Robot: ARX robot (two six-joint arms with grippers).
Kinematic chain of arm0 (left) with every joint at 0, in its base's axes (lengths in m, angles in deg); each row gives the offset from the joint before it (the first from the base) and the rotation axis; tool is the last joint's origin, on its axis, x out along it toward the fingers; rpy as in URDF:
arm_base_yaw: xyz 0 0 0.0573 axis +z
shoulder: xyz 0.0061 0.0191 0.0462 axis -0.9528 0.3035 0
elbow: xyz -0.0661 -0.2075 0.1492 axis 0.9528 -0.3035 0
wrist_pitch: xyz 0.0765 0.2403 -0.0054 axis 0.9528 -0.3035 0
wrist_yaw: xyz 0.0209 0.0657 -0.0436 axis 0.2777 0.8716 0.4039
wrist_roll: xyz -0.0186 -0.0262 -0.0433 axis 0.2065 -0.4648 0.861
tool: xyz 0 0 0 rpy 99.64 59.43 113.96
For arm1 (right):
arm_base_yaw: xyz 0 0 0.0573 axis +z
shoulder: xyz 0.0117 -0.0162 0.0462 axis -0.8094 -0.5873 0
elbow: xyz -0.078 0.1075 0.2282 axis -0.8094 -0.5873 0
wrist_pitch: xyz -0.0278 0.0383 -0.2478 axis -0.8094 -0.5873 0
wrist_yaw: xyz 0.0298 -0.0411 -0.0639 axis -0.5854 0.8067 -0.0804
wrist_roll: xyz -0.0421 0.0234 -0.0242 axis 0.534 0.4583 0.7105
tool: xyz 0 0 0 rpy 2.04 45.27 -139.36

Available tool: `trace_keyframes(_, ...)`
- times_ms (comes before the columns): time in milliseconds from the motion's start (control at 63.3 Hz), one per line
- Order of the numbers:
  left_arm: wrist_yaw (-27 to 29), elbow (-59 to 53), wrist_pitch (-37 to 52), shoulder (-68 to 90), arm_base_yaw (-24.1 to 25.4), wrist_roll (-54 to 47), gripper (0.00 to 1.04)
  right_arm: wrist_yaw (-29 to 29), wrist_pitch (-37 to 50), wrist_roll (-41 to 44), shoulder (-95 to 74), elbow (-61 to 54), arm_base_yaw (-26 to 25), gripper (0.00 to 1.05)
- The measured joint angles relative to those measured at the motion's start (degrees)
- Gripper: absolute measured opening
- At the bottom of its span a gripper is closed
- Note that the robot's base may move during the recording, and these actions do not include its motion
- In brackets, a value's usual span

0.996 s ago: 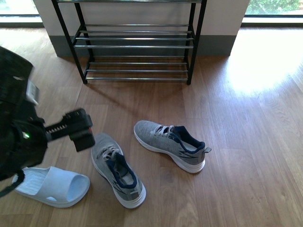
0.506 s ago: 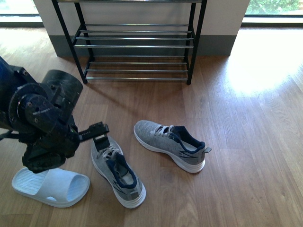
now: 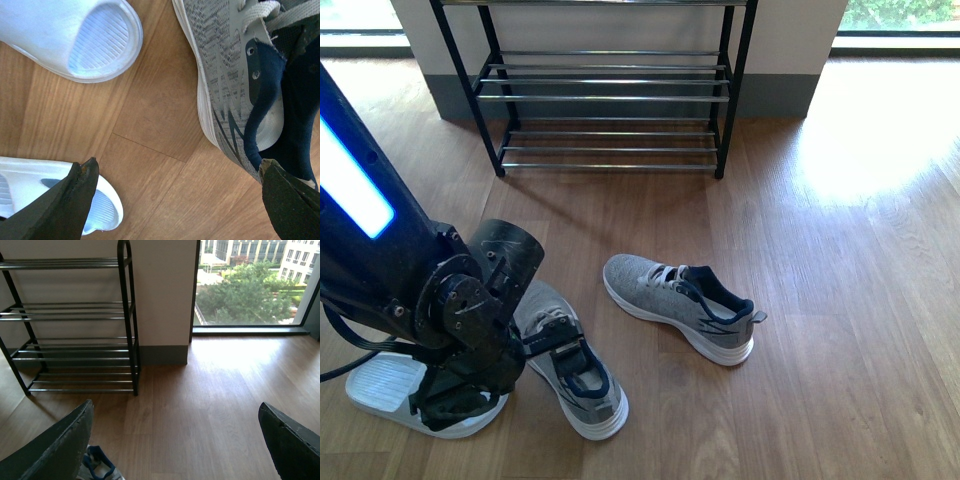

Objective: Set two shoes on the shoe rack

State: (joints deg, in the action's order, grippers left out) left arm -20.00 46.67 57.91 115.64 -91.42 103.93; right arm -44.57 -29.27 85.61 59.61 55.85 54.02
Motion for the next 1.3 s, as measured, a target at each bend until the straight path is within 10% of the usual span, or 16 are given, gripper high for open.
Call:
trace_keyframes(695, 3.48, 10.71, 4.96, 11.72, 1.27, -6.86, 0.95, 0.00, 0.00, -0.02, 0.00, 0.00, 0.00, 0.96)
trace_keyframes(1296, 6.45, 11.10, 6.05, 12.44, 1.22, -8.66, 0.02, 0.00, 0.00, 0.00, 0.00, 0.00, 0.00, 0.96)
